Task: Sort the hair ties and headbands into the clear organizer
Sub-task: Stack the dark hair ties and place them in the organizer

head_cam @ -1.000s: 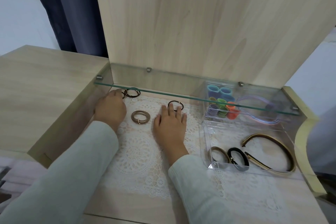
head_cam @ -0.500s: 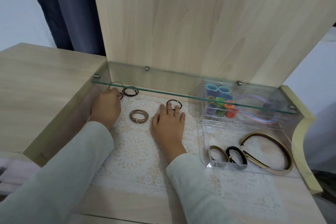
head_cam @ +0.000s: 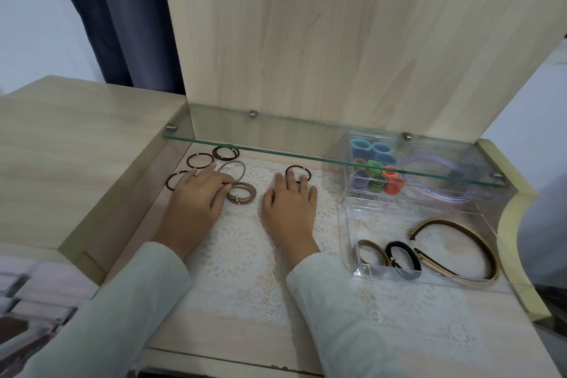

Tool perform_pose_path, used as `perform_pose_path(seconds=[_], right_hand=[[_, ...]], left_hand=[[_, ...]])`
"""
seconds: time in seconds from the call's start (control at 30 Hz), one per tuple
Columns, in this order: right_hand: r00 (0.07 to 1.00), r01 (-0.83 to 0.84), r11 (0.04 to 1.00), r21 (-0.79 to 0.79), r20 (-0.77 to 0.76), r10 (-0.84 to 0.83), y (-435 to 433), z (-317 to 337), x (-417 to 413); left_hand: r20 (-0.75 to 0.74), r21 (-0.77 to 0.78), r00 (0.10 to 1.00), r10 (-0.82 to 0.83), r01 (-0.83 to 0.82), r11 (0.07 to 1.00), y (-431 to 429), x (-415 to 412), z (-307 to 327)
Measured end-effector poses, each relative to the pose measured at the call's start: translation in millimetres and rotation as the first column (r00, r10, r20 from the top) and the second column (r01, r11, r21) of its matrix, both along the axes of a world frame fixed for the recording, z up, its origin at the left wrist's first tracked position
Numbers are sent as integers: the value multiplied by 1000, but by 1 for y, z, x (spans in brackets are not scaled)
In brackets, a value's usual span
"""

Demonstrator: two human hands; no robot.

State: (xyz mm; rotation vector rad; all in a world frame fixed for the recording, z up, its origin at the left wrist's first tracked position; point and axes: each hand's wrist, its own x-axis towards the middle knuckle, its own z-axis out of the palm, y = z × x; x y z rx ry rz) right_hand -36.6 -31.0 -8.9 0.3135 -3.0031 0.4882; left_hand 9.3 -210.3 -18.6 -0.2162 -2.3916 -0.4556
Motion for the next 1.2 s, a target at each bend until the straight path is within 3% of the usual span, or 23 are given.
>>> perform_pose_path(seconds=[0.6,0.77,0.93,1.2], right_hand=[[1000,-8,1000,-14,9,8,0,-2,0],[994,-71,993,-90,-88,63,1,0,3],[913,-359,918,-166,-268,309,2,1,13],[907,-330,940,-90,-307,289,1,-2,11]], left_hand=[[80,-73,995,-51,57,996,2,12,-9],[108,-30,992,-68,72,997,3,12,-8],[181,58,983,33,-44,997,1,10,-11],[356,123,927,113,-167,978,0,7,-15]])
